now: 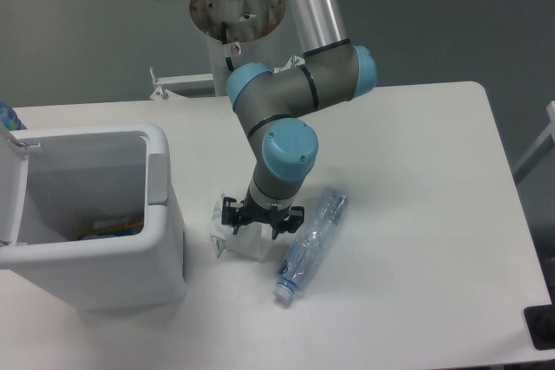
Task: Place the trash in the trash can
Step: 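Lower the gripper onto the tissue and close on it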
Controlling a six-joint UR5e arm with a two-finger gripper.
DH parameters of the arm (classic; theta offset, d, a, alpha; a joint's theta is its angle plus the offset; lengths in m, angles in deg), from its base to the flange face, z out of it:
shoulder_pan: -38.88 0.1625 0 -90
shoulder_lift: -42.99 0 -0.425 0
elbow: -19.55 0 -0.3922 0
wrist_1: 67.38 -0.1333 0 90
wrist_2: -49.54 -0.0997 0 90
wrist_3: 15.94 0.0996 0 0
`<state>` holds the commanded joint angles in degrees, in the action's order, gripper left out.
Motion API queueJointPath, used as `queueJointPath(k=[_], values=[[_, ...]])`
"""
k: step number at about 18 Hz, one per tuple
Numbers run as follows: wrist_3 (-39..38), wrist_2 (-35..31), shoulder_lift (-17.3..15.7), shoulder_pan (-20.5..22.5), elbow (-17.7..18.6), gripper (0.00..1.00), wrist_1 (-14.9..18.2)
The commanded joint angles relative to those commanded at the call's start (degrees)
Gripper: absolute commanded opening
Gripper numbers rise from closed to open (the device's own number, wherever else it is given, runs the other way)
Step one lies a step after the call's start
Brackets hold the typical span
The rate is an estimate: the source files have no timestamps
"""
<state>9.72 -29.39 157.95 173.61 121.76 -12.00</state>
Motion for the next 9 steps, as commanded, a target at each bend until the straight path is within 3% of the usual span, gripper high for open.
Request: queueJointPath(k=[2, 4, 9], values=[[0.0, -0.3, 0.0, -0.4, 0.1, 0.76, 0.0], [0.0, -0.3, -0.1, -0.4, 0.3, 0.69, 0.1], [-0.1, -0.4, -0.5, -0.4, 0.2, 0.35, 0.1]])
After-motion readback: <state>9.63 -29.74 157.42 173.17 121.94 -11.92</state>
